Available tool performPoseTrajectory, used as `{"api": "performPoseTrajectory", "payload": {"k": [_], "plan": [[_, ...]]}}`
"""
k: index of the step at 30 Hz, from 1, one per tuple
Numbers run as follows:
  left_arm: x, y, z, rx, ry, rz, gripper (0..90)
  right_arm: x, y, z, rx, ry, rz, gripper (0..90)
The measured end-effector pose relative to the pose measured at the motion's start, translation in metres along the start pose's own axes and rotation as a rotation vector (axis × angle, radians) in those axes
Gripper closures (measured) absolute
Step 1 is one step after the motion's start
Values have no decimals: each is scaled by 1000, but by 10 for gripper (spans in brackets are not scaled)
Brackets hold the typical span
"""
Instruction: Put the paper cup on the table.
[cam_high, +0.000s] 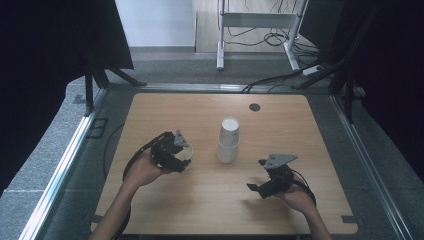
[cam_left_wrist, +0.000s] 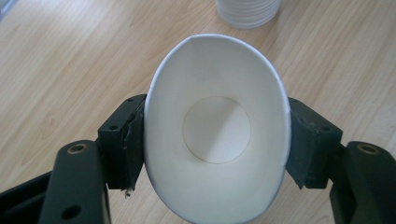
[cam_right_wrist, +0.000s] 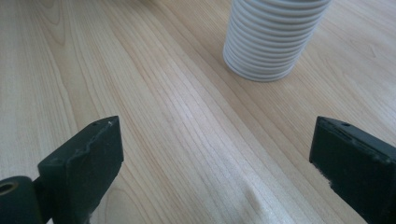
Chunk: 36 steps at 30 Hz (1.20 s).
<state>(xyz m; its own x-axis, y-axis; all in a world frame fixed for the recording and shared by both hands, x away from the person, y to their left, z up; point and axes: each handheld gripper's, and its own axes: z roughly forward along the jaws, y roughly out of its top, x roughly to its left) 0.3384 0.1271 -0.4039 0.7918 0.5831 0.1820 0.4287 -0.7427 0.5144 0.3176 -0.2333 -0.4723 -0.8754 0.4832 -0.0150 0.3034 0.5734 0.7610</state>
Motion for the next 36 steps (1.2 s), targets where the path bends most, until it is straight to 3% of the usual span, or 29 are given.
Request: {"api": "performPoseTrajectory", "payload": {"k": [8,16,36], "plan": [[10,1,14,62,26,-12,305,-2,-3,2,22,7,10,38],[15,3,31,94,32,-32,303,-6,-8,5,37,4,28,29],[22,1,46,102,16,-78,290,-11,-13,6,46,-3,47,46]]}}
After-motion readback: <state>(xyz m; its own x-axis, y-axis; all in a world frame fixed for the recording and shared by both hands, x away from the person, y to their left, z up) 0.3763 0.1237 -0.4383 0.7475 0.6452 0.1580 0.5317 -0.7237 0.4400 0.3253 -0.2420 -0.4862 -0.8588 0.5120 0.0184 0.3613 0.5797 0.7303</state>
